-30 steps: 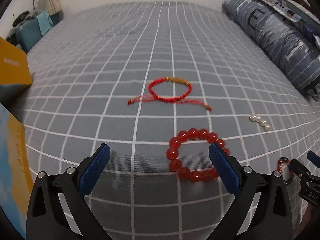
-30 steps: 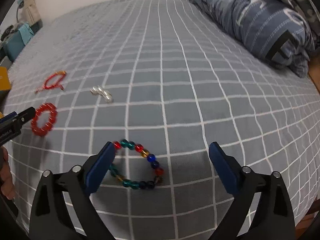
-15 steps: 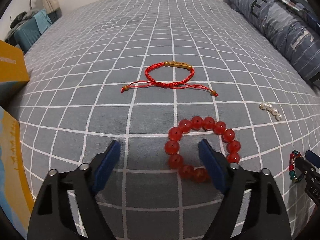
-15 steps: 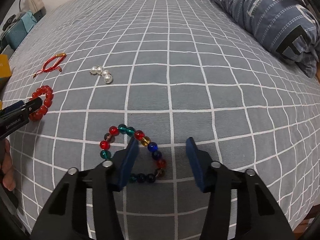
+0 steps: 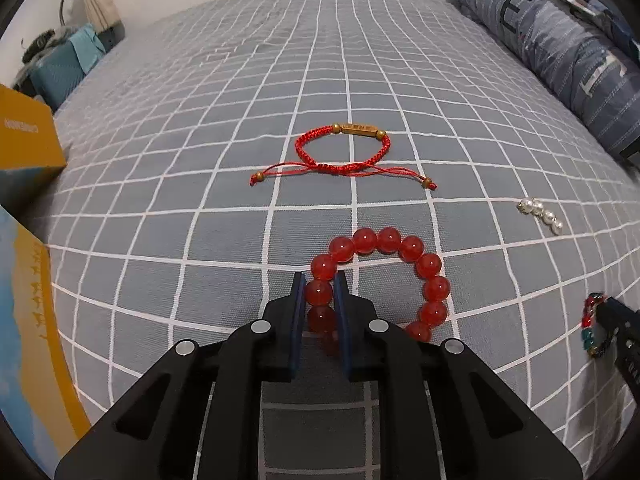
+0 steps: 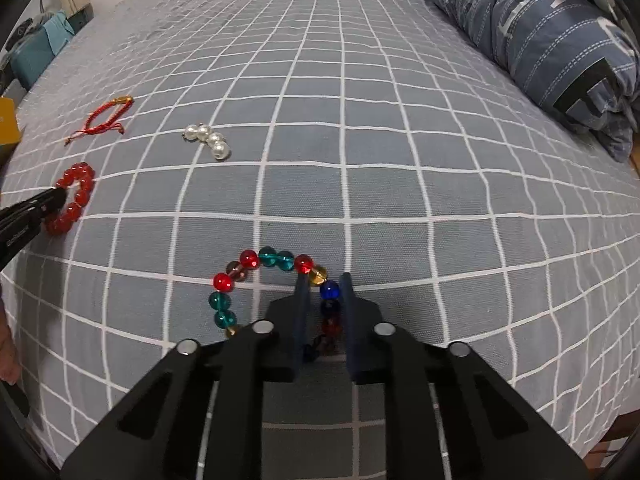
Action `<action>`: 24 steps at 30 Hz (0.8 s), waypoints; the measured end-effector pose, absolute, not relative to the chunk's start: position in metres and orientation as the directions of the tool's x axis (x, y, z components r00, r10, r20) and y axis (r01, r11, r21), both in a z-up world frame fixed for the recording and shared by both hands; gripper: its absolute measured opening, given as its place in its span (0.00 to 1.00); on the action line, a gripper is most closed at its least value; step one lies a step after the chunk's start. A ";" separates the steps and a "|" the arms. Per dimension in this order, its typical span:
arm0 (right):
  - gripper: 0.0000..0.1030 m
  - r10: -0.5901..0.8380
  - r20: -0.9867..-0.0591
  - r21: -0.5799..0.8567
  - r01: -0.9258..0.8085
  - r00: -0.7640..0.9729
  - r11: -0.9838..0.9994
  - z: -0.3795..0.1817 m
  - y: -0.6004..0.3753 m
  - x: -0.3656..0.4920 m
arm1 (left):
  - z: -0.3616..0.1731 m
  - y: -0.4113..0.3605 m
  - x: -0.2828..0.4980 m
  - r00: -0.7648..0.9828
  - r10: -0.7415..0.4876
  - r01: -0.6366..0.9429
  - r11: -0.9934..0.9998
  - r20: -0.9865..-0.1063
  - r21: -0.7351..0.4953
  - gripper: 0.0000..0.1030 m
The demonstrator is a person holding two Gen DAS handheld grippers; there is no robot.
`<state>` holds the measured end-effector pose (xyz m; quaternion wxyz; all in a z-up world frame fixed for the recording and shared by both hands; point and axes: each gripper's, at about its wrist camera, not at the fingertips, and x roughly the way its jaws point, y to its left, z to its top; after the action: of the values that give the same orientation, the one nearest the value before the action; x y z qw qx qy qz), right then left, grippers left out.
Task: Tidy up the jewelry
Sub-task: 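Grasp the multicolour glass bead bracelet with the right tool while the left tool grasps the red bead bracelet, then lift both held bracelets up off the bed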
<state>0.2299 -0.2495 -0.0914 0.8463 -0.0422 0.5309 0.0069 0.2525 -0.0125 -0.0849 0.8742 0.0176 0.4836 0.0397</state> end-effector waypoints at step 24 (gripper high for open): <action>0.09 -0.054 -0.835 -0.066 -0.003 0.547 0.998 -0.058 -0.255 0.222 | -0.046 -0.018 0.233 0.591 0.069 -0.052 0.998 -0.804 0.048 0.13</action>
<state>0.2222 -0.2550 -0.0582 0.8790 -0.0298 0.4756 -0.0145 0.2329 -0.0184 -0.0460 0.8918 0.0096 0.4510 0.0339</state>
